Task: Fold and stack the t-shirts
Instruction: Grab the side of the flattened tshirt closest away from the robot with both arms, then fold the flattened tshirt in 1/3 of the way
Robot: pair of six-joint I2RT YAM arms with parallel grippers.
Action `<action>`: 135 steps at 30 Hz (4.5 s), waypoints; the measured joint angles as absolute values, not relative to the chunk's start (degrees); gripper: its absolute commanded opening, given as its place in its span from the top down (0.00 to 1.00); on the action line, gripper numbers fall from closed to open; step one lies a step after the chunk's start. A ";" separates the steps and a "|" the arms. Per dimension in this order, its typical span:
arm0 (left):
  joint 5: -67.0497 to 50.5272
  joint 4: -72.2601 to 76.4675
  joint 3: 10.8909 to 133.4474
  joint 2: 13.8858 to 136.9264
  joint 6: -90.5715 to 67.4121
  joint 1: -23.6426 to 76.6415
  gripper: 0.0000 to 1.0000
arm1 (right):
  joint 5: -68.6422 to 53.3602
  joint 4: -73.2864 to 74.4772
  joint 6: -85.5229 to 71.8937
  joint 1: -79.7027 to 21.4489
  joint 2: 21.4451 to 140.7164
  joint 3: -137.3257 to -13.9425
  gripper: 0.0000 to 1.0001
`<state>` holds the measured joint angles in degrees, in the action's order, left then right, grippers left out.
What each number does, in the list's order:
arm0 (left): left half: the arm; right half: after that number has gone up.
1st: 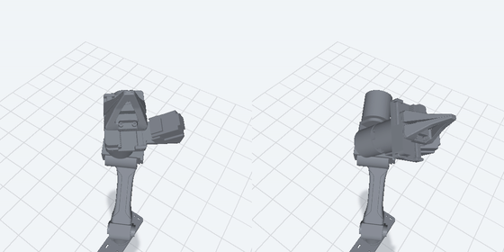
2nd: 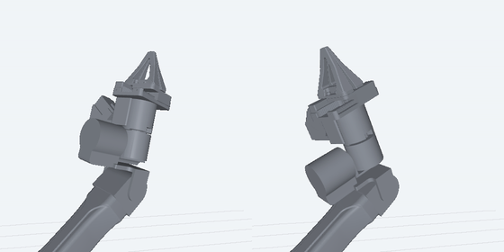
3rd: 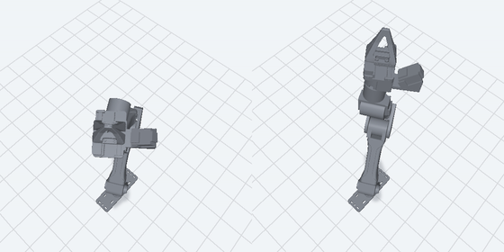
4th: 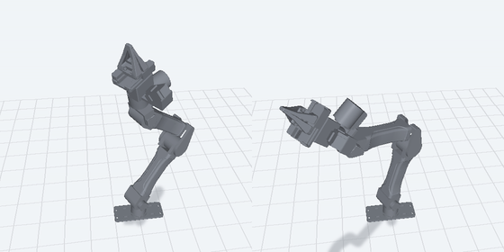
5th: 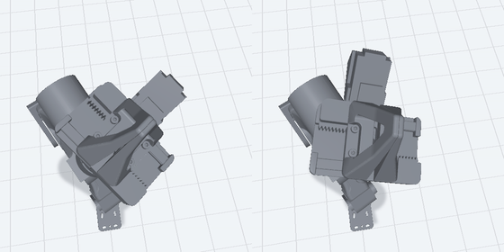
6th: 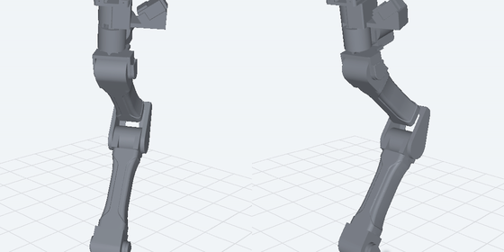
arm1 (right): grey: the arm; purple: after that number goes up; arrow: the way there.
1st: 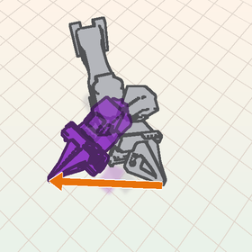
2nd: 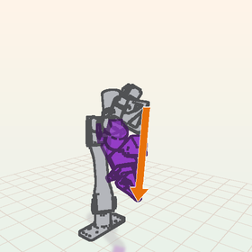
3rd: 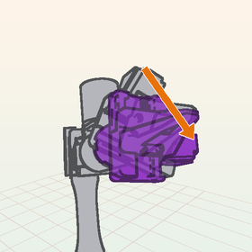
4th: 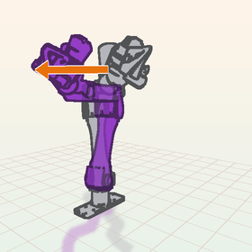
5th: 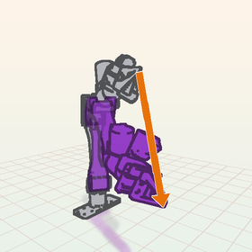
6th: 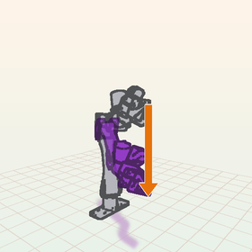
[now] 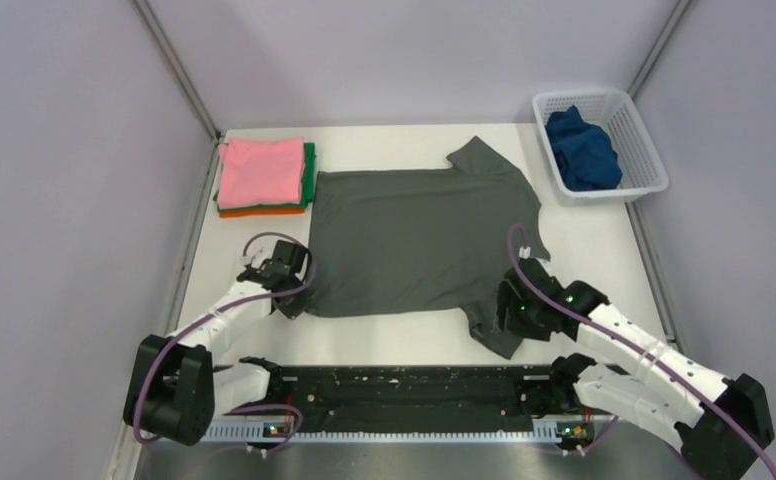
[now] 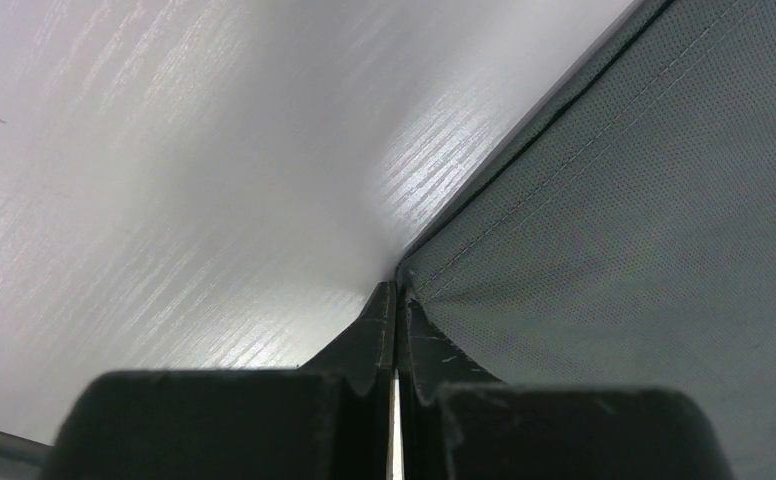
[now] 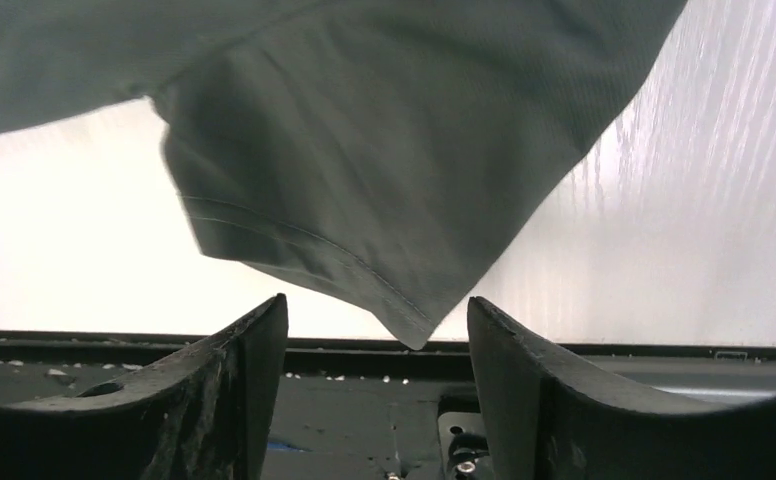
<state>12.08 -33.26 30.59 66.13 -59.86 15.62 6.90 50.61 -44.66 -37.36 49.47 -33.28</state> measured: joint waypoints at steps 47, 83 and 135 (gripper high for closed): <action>3.33 -40.12 34.50 61.78 -53.65 15.35 1.00 | 13.37 56.47 -52.51 -44.91 51.09 -38.39 1.00; 2.57 -37.87 60.07 90.65 -49.30 6.20 1.00 | 3.46 33.89 -24.16 -13.80 76.69 -56.29 1.00; -3.55 -31.81 54.63 83.44 -45.21 11.99 0.01 | -10.17 7.16 -26.59 -18.79 105.43 -71.02 0.01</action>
